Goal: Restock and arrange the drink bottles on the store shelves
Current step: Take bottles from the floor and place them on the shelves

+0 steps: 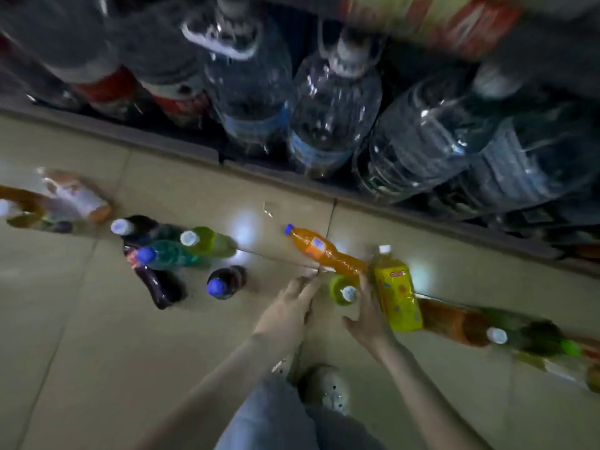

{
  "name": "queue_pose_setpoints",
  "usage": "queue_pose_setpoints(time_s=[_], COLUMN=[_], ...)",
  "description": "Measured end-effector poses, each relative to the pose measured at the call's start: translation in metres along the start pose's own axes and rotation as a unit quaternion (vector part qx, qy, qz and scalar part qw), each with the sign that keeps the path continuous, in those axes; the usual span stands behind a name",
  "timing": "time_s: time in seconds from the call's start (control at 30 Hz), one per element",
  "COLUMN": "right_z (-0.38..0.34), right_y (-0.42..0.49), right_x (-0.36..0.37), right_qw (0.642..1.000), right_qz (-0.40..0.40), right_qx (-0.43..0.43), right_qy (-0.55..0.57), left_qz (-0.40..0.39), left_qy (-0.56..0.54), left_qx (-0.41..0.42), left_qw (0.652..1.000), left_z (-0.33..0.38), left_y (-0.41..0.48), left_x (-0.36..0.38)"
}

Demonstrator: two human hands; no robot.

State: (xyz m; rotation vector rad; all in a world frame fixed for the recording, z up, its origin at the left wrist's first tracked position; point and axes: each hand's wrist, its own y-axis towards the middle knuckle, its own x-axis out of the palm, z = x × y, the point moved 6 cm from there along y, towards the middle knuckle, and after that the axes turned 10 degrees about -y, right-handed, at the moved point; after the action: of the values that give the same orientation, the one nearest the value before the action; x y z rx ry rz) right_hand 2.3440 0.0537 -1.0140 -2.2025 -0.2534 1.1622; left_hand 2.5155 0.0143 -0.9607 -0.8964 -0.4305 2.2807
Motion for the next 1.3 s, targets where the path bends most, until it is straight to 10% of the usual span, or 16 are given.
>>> queue_pose_setpoints(time_s=[0.23,0.47,0.8,1.0,1.3], right_z=[-0.009,0.013,0.030,0.036,-0.015], right_y=[0.042,0.096,0.198,0.135,-0.034], right_x=[0.023,0.015,0.049,0.023,-0.109], right_qw=[0.988,0.984,0.962,0.996,0.975], right_qz=[0.110,-0.019,0.014,0.024,0.086], right_qx=[-0.096,-0.168,-0.075,0.002,0.037], right_qy=[-0.044,0.057,-0.263,0.084,0.203], left_qz=[0.023,0.133,0.309,0.231,0.024], left_qy=[-0.060,-0.132,-0.115,-0.086,0.023], left_qx=[0.071,0.072,0.013,0.011,0.013], left_qw=[0.995,0.980,0.944,0.969,0.999], left_z=[-0.050,-0.070,-0.078,-0.068,0.022], left_y=[0.080,0.102,0.109,0.101,0.051], left_x=[0.068,0.044,0.014,0.024,0.009])
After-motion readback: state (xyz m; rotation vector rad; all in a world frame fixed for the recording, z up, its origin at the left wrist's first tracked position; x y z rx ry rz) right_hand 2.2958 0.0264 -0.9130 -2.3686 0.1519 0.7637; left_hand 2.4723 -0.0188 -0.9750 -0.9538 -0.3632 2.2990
